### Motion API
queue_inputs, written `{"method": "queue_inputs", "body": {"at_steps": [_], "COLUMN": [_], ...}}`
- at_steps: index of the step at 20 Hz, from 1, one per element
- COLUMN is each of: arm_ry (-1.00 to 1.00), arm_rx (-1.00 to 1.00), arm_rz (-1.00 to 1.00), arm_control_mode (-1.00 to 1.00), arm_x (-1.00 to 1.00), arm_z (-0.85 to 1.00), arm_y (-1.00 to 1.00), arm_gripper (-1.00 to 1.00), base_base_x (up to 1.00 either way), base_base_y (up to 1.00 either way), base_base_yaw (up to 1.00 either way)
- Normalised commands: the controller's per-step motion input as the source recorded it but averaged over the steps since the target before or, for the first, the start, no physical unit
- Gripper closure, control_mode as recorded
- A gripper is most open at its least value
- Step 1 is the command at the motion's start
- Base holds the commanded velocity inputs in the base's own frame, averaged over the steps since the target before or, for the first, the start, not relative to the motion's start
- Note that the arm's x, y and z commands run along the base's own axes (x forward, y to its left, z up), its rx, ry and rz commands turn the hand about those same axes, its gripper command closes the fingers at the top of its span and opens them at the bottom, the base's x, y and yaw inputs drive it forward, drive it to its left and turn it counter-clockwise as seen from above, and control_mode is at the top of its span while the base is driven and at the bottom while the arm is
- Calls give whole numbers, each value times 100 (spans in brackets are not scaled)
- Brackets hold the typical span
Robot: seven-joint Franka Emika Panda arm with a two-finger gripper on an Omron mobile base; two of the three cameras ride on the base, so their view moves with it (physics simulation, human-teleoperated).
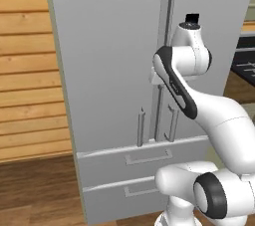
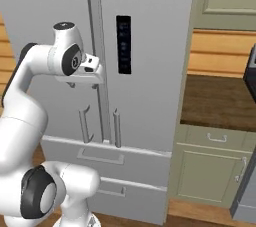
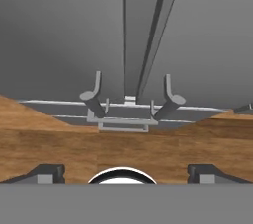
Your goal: Take the strawberry from the fridge and place it on top of the pancake, located on the dining counter.
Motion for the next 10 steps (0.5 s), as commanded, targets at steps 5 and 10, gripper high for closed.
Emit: {"method": "queue_inputs", "body": {"at_steps": [5, 10], "arm_ry": [0, 0], "arm_rx": [0, 0], "arm_rz": [0, 0], "arm_control_mode": [100, 100], "arm_x": [0, 0], "arm_z": [0, 0], "arm_y": [0, 0], "arm_gripper": [-100, -100], "base_base_x": [-13, -69], "base_base_y": [-50, -27], "base_base_yaw": [0, 0]}}
